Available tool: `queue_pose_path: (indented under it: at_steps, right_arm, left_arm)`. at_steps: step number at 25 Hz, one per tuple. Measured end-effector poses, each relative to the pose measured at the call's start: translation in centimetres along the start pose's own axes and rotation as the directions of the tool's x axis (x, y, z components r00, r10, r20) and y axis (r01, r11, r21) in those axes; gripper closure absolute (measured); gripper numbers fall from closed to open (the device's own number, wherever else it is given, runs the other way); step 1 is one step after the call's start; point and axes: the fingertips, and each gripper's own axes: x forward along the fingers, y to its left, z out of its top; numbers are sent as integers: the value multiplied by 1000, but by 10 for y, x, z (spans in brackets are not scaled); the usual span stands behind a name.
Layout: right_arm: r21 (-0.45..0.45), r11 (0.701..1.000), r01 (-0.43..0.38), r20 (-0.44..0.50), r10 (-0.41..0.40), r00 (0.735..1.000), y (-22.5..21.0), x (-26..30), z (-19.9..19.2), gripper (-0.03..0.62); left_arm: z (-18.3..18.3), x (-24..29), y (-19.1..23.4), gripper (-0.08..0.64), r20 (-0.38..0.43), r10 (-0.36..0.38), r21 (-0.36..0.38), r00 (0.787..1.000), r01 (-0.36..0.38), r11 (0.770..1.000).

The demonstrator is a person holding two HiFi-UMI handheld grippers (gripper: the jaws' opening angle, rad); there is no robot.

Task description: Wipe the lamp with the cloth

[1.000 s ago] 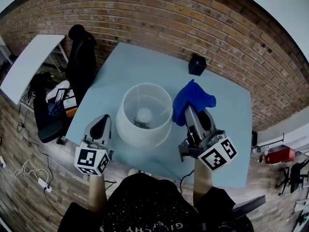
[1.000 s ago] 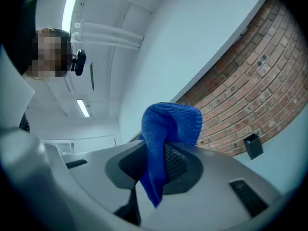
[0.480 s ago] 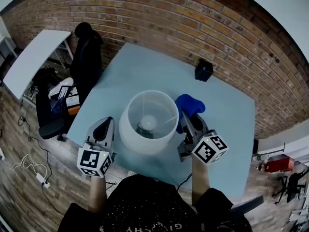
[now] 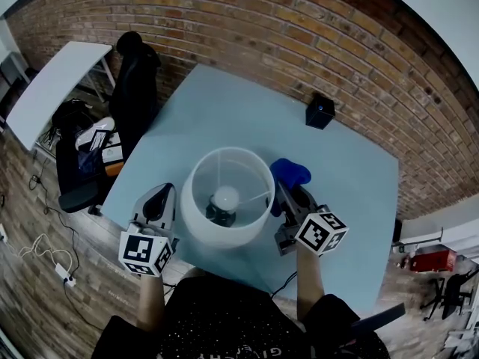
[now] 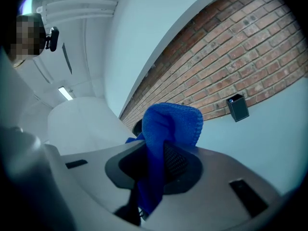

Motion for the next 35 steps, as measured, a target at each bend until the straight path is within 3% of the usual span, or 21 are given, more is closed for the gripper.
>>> queue_pose_path:
  at_steps: [3,7,11,15,21,27,35]
  right_arm:
    - [0,1000,-16,25,16,1000,5,-3,17,518]
    - [24,991,-134,131,129,983,36,-16,74,518]
    - [-35,955,-295,193,296,935,80,-26,131,518]
    - [-104,900,-422,165,434,886,117,-26,159,518]
    - [-133,844,-519,-8,523,852,143,6,147,518]
    - [-61,836,-545,-87,540,837,129,33,129,518]
    - [-14,849,-529,-197,516,834,98,68,91,518]
  left_arm:
    - [3,6,5,549,7,-17,-3,1000,17,1000]
    - [11,15,13,549,15,-53,-1,998,53,999]
    - [26,26,17,549,43,-83,12,996,83,997]
    - [42,34,12,549,66,-143,45,988,140,989]
    - [74,52,6,549,92,-273,93,958,264,960]
    - [78,70,-11,549,46,-389,167,920,377,911]
    - [60,96,-13,549,7,-423,149,906,417,897]
